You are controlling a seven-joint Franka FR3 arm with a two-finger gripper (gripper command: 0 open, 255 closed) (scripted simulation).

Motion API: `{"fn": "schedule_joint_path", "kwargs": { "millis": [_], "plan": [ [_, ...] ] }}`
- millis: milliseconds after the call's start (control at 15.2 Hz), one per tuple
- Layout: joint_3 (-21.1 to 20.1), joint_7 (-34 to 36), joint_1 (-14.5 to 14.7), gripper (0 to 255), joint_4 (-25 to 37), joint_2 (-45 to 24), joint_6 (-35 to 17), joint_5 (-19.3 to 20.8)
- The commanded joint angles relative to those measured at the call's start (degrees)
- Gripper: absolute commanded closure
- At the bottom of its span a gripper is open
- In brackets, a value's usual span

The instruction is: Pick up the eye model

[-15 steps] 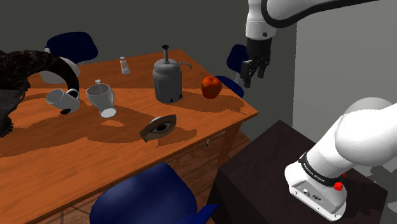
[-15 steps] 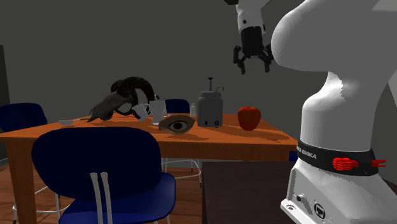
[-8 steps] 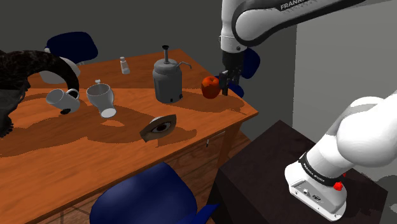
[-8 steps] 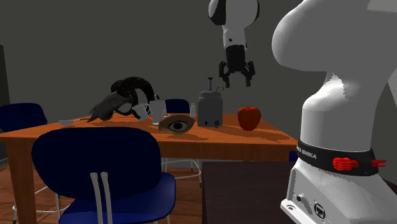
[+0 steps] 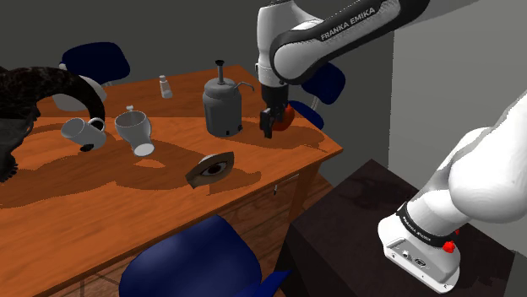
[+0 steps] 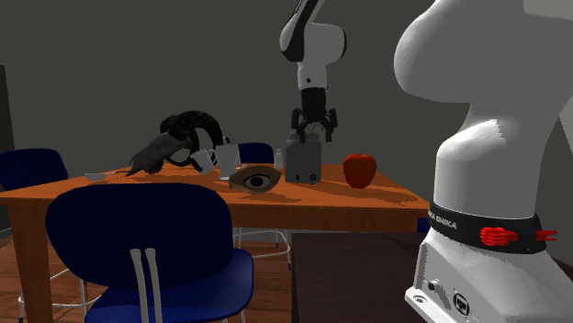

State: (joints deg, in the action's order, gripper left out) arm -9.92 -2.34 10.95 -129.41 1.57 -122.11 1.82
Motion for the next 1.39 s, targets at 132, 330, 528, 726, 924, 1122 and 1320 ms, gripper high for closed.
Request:
{"fn": "schedule_joint_path", "kwargs": {
  "millis": [132, 330, 528, 726, 924, 1122, 1320],
  "plan": [
    [-1.5, -1.5, 1.5, 0, 4.5, -7.3, -4.0, 1.2],
    [-2.5, -2.3, 2.8, 0, 8.5, -12.6, -6.2, 2.4],
    [-3.4, -3.1, 4.3, 0, 12.8, -17.9, -7.9, 3.8],
    [-4.2, -3.9, 5.9, 0, 17.3, -23.0, -9.1, 5.3],
    [-3.9, -3.5, 6.1, 0, 16.9, -24.5, -11.0, 5.9],
    [-3.6, -3.2, 6.3, 0, 16.7, -26.1, -12.8, 6.4],
    [-3.4, -3.0, 6.5, 0, 16.6, -26.9, -13.7, 6.7]
  ]
}}
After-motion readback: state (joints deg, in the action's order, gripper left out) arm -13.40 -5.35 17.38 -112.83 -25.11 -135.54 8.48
